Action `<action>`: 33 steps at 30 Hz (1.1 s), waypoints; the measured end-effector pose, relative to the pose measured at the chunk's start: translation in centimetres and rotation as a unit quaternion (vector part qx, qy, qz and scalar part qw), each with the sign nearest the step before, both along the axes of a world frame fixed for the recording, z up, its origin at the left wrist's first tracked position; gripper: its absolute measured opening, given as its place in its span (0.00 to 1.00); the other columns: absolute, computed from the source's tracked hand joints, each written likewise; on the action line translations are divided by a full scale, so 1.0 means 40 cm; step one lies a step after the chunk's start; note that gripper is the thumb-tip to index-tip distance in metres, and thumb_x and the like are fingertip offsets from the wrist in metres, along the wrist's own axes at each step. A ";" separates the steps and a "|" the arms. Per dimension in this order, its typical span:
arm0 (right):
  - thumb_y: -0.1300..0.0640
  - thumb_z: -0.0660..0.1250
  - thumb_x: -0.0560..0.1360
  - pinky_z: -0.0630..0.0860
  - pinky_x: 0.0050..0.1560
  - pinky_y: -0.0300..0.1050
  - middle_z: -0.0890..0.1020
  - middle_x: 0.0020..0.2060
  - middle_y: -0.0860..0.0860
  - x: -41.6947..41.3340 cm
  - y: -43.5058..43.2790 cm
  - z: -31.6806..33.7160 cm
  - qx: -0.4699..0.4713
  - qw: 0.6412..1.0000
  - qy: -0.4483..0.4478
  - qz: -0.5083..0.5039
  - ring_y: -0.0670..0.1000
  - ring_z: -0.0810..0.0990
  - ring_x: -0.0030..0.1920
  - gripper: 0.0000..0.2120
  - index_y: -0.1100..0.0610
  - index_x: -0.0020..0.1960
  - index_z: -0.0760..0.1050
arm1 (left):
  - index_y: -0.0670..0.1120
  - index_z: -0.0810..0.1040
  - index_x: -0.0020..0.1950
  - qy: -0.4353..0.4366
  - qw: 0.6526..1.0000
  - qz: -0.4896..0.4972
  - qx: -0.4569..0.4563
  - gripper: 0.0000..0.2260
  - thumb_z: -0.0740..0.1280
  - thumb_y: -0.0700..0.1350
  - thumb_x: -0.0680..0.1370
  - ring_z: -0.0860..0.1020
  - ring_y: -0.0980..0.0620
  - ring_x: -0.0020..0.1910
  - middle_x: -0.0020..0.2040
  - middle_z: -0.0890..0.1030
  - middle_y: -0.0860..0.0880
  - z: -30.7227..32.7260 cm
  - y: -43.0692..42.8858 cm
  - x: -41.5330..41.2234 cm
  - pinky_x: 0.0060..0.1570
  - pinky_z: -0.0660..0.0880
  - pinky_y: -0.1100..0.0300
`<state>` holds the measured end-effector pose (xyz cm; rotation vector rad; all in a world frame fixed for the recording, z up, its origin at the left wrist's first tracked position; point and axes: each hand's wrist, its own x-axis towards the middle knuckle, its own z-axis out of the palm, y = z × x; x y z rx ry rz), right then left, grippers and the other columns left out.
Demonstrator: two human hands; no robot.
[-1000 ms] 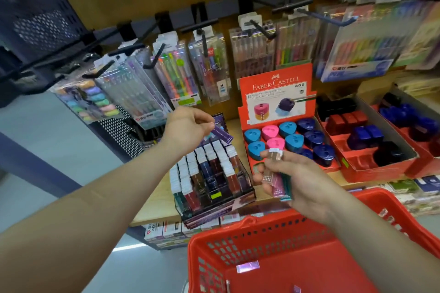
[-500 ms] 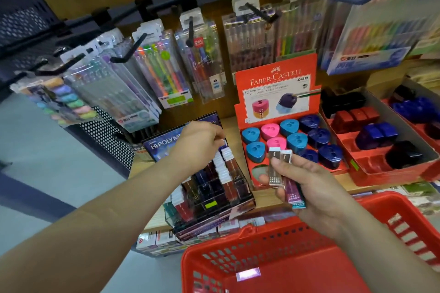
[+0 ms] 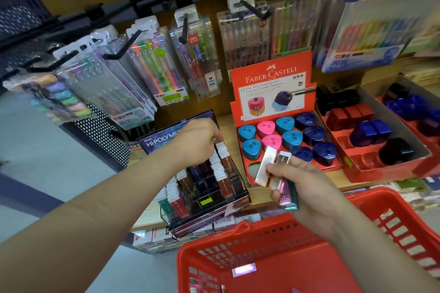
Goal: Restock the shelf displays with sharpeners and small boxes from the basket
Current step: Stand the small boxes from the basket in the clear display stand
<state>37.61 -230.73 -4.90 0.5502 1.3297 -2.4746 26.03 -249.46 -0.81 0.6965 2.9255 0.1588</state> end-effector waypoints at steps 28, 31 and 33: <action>0.61 0.62 0.80 0.65 0.19 0.33 0.86 0.41 0.58 0.023 0.014 0.025 0.030 0.999 -0.003 -0.023 0.50 0.84 0.33 0.06 0.61 0.51 0.78 | 0.47 0.82 0.44 0.030 0.998 0.017 0.048 0.03 0.72 0.46 0.75 0.81 0.55 0.43 0.40 0.83 0.52 0.066 0.027 0.057 0.48 0.80 0.54; 0.61 0.65 0.78 0.66 0.20 0.33 0.85 0.39 0.57 0.022 0.010 0.018 0.032 0.999 0.005 -0.014 0.49 0.82 0.30 0.05 0.62 0.49 0.78 | 0.49 0.80 0.42 0.027 0.999 0.010 0.026 0.03 0.72 0.47 0.75 0.80 0.55 0.43 0.39 0.82 0.53 0.069 0.025 0.057 0.47 0.80 0.53; 0.65 0.65 0.77 0.67 0.20 0.33 0.84 0.37 0.57 0.021 0.010 0.017 0.032 0.999 0.005 -0.007 0.48 0.81 0.29 0.03 0.62 0.48 0.78 | 0.49 0.80 0.43 0.029 0.999 0.004 0.015 0.04 0.71 0.48 0.75 0.80 0.54 0.44 0.40 0.82 0.52 0.070 0.027 0.056 0.47 0.79 0.53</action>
